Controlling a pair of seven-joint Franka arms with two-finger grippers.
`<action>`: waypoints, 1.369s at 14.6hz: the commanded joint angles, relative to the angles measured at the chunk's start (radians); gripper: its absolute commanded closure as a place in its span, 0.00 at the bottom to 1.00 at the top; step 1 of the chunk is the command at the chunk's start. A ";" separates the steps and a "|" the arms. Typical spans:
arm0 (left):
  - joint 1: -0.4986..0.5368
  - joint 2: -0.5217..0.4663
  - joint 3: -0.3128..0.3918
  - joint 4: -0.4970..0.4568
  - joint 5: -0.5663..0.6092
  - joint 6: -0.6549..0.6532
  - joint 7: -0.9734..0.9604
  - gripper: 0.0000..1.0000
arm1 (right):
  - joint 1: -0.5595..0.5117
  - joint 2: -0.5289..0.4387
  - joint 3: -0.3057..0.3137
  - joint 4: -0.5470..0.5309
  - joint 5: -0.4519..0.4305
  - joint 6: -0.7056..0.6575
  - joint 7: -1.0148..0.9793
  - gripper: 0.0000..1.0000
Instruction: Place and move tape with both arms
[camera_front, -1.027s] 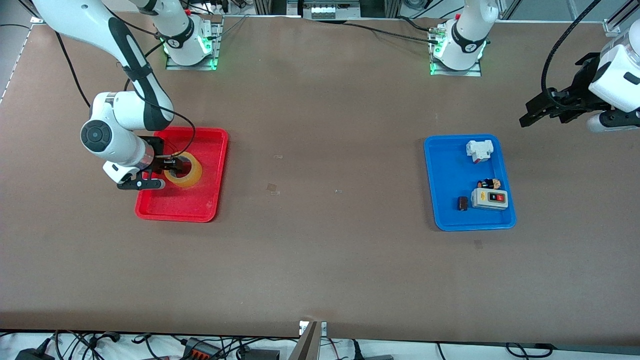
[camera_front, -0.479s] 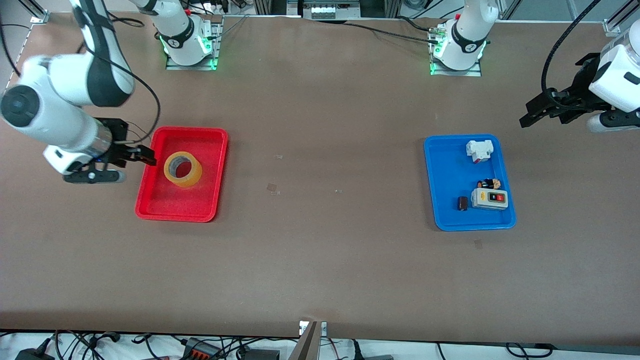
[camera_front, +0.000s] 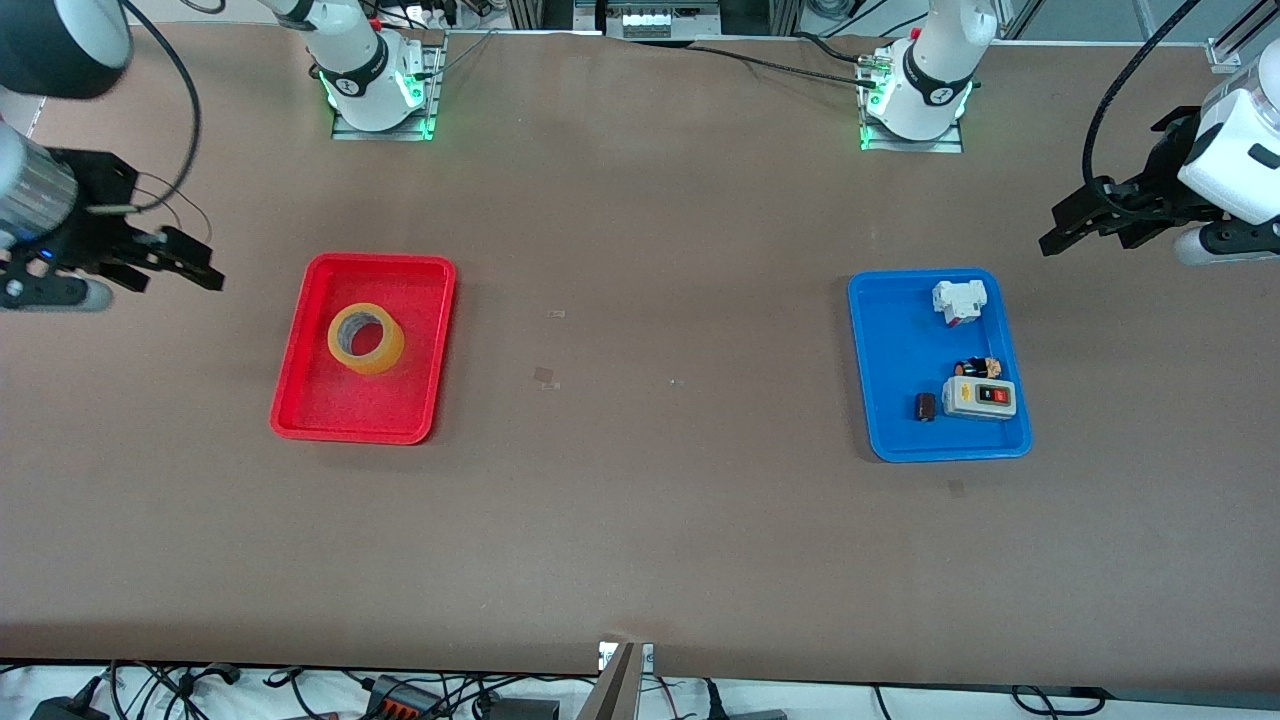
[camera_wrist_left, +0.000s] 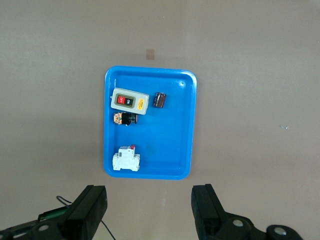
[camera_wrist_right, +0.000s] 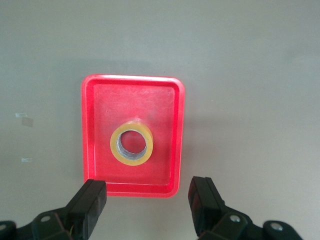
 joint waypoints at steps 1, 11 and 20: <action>0.007 -0.026 -0.001 -0.029 -0.001 0.015 0.025 0.00 | -0.007 -0.082 -0.019 -0.025 0.002 -0.054 -0.016 0.02; 0.004 -0.023 -0.005 -0.019 0.042 -0.012 0.213 0.00 | -0.008 -0.103 -0.018 0.027 -0.015 -0.071 0.027 0.01; 0.007 -0.025 -0.003 -0.019 0.041 -0.012 0.213 0.00 | -0.120 -0.120 0.112 0.037 -0.015 -0.137 0.033 0.01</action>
